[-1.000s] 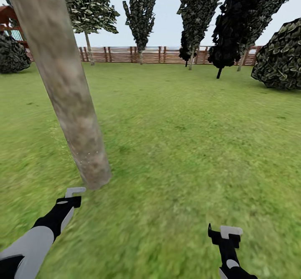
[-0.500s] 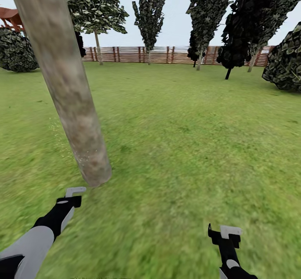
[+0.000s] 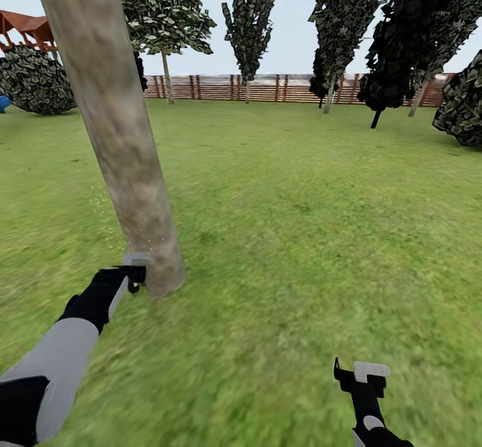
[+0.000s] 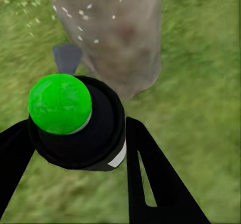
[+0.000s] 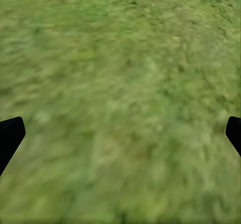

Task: In the garden, pick up the pesticide atomizer on the floor and spray pesticide onto both trees until each tree trunk is fully covered.

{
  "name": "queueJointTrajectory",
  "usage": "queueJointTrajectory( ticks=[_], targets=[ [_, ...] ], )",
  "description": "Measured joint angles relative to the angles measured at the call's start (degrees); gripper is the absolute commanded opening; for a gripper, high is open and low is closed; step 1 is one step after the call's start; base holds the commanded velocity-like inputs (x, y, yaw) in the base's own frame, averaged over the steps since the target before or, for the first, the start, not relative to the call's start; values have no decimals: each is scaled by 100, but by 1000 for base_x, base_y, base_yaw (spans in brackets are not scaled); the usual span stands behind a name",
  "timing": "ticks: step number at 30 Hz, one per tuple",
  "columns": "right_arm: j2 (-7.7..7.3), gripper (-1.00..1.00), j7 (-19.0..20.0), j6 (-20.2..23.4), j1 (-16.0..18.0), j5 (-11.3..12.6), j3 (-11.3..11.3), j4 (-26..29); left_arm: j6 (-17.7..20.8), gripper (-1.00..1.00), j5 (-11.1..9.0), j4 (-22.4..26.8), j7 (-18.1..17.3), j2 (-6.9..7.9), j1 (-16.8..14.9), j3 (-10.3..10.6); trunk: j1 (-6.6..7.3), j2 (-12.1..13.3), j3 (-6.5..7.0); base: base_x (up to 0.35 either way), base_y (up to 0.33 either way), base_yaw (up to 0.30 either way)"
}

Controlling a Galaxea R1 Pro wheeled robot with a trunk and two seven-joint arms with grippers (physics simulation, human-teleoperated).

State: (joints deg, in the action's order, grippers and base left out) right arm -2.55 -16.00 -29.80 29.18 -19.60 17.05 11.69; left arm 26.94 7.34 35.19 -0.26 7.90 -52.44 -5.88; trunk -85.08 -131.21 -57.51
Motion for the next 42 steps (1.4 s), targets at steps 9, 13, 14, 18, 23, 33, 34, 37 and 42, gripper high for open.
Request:
queueJointTrajectory(
  ticks=[9, 13, 14, 18, 23, 33, 34, 37, 42],
  targets=[
    [0, 100, 0, 0, 0, 0, 0, 0, 311, -100, -64, 16, -465, 289, -320, 96, -1, 0, -1, 0, 0, 0],
    [0, 100, 0, 1, 0, 0, 0, 0, 502, -100, 29, 2, -483, 232, -547, 251, 0, 0, -1, 0, 0, 0],
    [0, 100, 0, 0, 0, 0, 0, 0, 506, -100, 43, -3, -485, 323, -583, 250, 0, 0, -1, 0, 0, 0],
    [0, 100, 0, 1, 0, 0, 0, 0, 513, -100, -6, -13, -788, 949, -650, 238, 0, 0, -1, 0, 0, 0],
    [0, 100, 0, 1, 0, 0, 1, 0, 555, -100, -59, 14, -1044, 707, -725, 274, 0, 0, -1, 0, 0, 0],
    [0, 100, 0, 7, 0, 0, 0, -1, 1145, -100, 6, 3, -1087, 1152, -1409, 293, -1, 0, -1, 0, 0, 0],
    [0, 100, 0, 7, 0, 0, 0, -2, 1142, -100, 0, 8, -1087, 1163, -1393, 301, -1, 0, -1, 0, 0, 0],
    [0, 100, 0, 8, 0, 0, 0, 0, 1146, -100, -31, 18, -1107, 1107, -1394, 305, -1, 0, -1, 0, 0, 0],
    [0, 100, 0, 7, 0, 0, 0, -1, 1476, -100, -11, 214, -1134, 761, -1586, 300, 0, 0, -1, 0, 0, 0]
  ],
)
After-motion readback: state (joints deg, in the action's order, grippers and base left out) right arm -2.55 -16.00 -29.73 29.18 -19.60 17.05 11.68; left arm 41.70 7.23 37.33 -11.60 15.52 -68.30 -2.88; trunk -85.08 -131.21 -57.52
